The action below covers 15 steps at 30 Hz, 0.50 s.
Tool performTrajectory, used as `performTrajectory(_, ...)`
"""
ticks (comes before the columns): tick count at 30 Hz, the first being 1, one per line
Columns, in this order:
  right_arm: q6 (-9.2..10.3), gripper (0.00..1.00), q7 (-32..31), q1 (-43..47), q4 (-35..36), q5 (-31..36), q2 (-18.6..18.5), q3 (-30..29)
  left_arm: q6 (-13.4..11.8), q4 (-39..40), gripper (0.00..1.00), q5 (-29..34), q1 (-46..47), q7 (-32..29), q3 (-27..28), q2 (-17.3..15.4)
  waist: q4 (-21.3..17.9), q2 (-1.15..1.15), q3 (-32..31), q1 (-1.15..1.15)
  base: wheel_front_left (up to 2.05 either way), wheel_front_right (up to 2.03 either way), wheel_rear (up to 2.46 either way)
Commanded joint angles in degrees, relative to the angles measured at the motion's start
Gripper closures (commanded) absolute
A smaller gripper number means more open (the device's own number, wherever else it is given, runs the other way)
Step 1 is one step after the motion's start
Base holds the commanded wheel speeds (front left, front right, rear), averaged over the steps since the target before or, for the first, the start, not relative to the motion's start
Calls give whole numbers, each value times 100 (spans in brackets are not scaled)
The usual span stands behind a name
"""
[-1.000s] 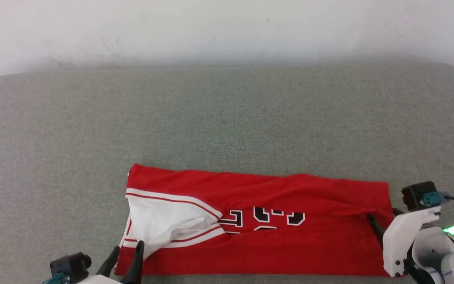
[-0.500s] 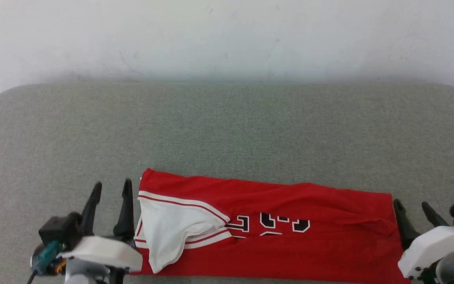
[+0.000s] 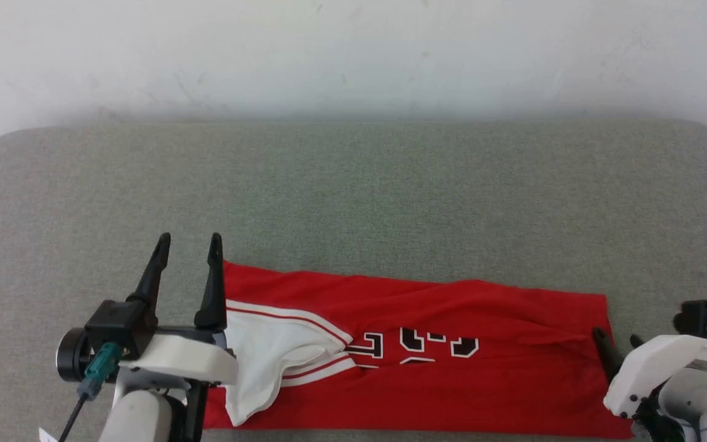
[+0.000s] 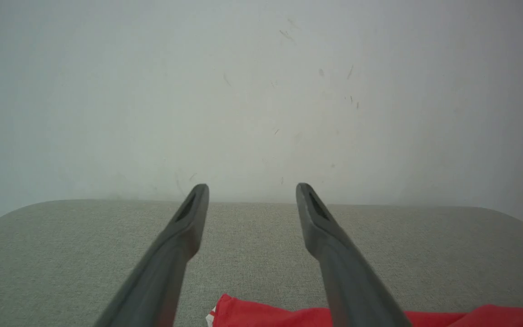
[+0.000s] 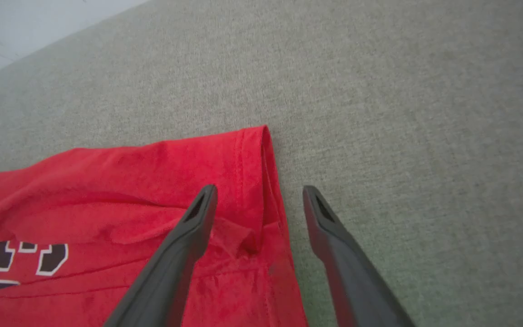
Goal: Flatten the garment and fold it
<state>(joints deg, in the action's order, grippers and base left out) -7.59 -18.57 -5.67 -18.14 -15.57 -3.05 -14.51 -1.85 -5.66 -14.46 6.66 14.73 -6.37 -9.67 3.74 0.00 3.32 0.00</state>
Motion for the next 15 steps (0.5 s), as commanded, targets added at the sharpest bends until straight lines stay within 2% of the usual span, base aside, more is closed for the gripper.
performTrajectory(1,10,0,-143,-129,-145,85,16,11,70,-52,0,86,140,26,52,41,-9,0,13,0,0,0,0)
performTrajectory(5,10,0,-764,-266,-547,382,16,-13,191,-205,0,198,193,26,170,129,-14,0,36,0,0,0,0)
performTrajectory(9,10,0,-1248,-329,-645,493,17,69,281,-283,0,282,207,27,271,212,-4,0,60,0,0,0,0)
performTrajectory(10,10,5,-1379,-322,-650,496,17,119,302,-302,0,299,200,27,292,231,-4,0,60,0,0,0,0)
performTrajectory(11,10,51,-1510,-310,-642,492,17,175,321,-318,0,319,194,27,310,247,-5,0,59,0,0,0,0)
performTrajectory(13,10,95,-1715,-281,-572,467,17,287,352,-338,0,352,178,27,348,282,-8,0,58,0,0,0,0)
performTrajectory(14,10,100,-1771,-267,-513,454,17,321,366,-350,0,364,171,27,368,298,-13,0,59,0,0,0,0)
performTrajectory(15,10,100,-1810,-252,-457,444,17,336,380,-359,0,374,166,27,389,313,-16,0,60,0,0,0,0)
